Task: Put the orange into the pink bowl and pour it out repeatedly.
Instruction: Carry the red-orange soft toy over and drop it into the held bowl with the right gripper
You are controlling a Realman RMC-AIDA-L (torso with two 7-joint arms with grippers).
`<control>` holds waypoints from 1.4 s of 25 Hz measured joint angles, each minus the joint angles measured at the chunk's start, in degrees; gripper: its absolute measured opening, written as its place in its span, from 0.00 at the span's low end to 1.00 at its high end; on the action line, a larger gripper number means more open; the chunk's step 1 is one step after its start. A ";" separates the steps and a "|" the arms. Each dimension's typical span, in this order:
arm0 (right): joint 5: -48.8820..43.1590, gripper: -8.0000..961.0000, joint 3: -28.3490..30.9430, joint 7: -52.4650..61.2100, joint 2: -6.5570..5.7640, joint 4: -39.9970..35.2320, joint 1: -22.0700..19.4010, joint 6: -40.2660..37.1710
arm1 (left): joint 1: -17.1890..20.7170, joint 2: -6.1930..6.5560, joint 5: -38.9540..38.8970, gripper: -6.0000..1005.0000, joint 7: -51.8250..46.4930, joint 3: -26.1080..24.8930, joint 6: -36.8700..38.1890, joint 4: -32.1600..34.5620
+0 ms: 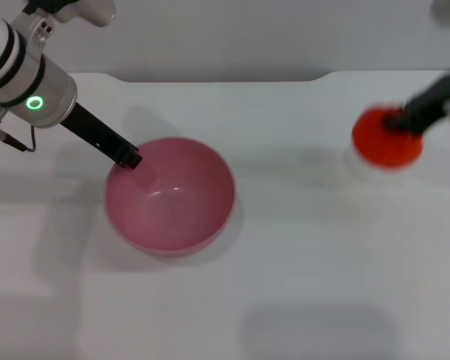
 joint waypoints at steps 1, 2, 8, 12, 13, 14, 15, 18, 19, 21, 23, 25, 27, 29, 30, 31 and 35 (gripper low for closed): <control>0.18 0.16 -0.08 0.83 0.04 -3.30 -0.06 -0.05 | -0.02 -0.02 0.01 0.05 0.00 0.02 0.02 0.00; 0.55 0.16 -0.21 1.41 0.09 -6.04 -0.07 -0.05 | -0.04 -0.04 0.00 0.05 0.01 0.05 0.04 0.00; 9.52 0.16 -1.70 1.68 0.16 -15.39 0.21 0.41 | -0.20 -0.35 0.00 0.05 0.03 0.45 0.08 0.01; 16.90 0.15 -4.79 -0.33 0.23 -17.48 0.52 0.78 | -0.89 -0.72 0.00 0.05 0.04 0.69 0.09 -0.13; 18.31 0.15 -5.94 -0.81 0.27 -17.59 0.60 0.84 | -0.89 -0.72 0.00 0.05 0.04 0.69 0.09 -0.13; 19.60 0.15 -7.35 -1.23 0.27 -17.54 0.70 1.07 | -1.23 -0.88 0.00 0.05 -0.01 0.71 -0.02 -0.17; 20.52 0.15 -8.48 -1.48 0.27 -17.40 0.77 1.40 | -1.26 -0.90 0.01 0.05 -0.01 0.71 -0.08 -0.18; 21.77 0.15 -13.34 -2.43 0.27 -16.06 0.87 2.92 | -1.36 -0.98 0.00 0.05 0.00 0.71 -0.33 -0.19; 21.86 0.15 -14.88 -3.03 0.27 -15.28 0.88 3.44 | -1.42 -1.07 0.01 0.05 0.04 0.71 -0.64 -0.24; 22.12 0.15 -17.30 -3.97 0.26 -13.56 0.91 4.56 | -1.50 -1.12 0.01 0.05 0.04 0.71 -0.93 -0.29; 22.49 0.15 -19.69 -4.23 0.26 -11.34 1.18 5.68 | -1.59 -1.24 0.00 0.05 0.04 0.71 -1.29 -0.37; 22.64 0.15 -20.74 -4.25 0.27 -10.42 1.31 6.16 | -1.66 -1.35 -0.04 0.05 0.04 0.73 -1.52 -0.44; 22.88 0.16 -23.30 -4.72 0.27 -8.30 1.41 7.73 | -1.72 -1.46 -0.22 0.05 0.04 1.03 -1.86 -0.51; 23.04 0.18 -23.81 -4.95 0.27 -7.80 1.28 8.36 | -1.74 -1.53 -0.30 0.05 -0.06 1.93 -2.35 -0.60; 23.14 0.19 -23.82 -4.96 0.26 -7.75 1.11 8.68 | -1.76 -1.53 -0.32 0.05 -0.09 2.12 -2.51 -0.61; 23.20 0.20 -23.85 -4.96 0.27 -7.72 0.98 8.81 | -1.78 -1.53 -0.32 0.05 -0.09 2.19 -2.60 -0.61; 23.29 0.34 -23.69 -4.97 0.26 -8.09 0.40 9.16 | -1.79 -1.52 -0.38 0.05 -0.07 2.24 -2.67 -0.62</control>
